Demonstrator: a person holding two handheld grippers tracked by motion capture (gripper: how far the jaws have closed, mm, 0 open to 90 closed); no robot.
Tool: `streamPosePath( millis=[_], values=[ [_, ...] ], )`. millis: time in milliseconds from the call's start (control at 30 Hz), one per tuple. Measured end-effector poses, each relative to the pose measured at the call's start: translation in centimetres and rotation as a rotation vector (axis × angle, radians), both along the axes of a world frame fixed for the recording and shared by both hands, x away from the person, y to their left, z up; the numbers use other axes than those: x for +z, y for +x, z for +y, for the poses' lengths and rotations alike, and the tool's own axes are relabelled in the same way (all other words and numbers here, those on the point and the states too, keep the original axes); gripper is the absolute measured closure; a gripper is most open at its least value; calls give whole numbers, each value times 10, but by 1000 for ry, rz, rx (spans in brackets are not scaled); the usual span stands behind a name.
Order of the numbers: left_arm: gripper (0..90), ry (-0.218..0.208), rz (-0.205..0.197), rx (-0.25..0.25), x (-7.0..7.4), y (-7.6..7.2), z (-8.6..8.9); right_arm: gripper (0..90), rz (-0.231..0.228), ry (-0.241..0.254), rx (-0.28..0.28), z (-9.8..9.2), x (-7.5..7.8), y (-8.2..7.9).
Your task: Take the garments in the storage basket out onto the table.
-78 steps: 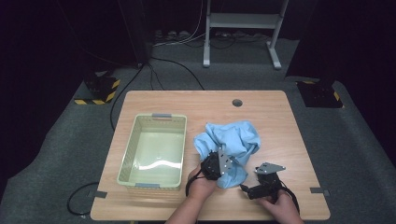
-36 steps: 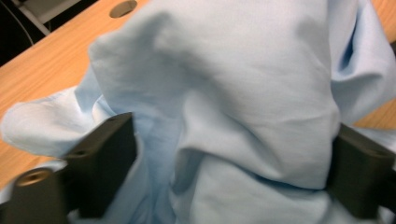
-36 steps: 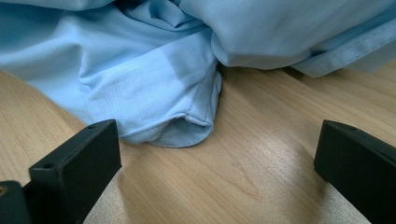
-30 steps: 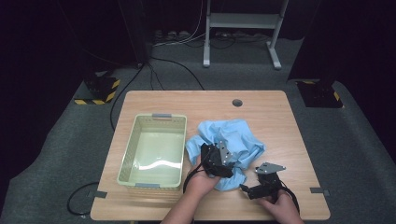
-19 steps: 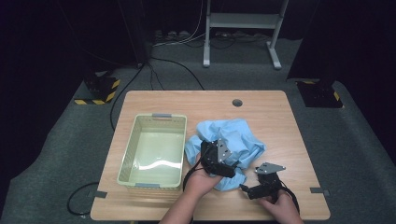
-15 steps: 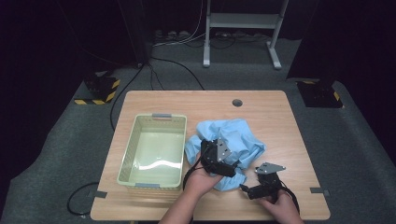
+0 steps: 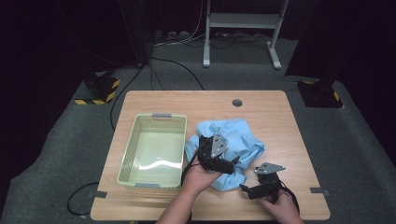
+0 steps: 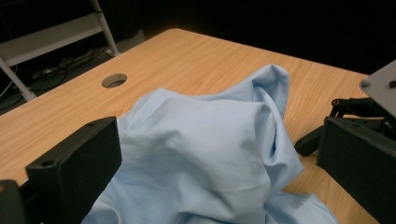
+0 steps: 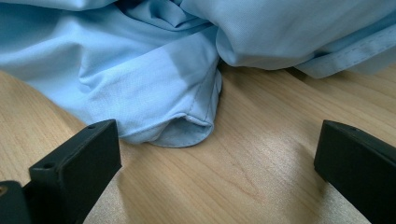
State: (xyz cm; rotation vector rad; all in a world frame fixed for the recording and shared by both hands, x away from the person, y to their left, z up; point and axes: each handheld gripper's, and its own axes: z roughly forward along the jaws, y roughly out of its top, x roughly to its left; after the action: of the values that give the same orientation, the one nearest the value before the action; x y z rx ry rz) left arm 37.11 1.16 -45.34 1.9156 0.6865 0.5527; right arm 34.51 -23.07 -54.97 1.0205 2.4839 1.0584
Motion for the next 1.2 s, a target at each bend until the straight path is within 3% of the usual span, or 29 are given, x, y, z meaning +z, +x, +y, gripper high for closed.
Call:
streamPosePath(
  millis=[200, 700, 1200],
  values=[
    [4, -48, -11, -2, 13, -1, 6, 2, 1, 1, 1, 0, 0, 0],
    [7, -97, -73, 9, 38, -7, 19, 2, -2, -5, 0, 0, 0, 0],
    [6, -121, -98, 24, 49, -9, 29, 2, -3, -4, 0, 0, 0, 0]
  ],
)
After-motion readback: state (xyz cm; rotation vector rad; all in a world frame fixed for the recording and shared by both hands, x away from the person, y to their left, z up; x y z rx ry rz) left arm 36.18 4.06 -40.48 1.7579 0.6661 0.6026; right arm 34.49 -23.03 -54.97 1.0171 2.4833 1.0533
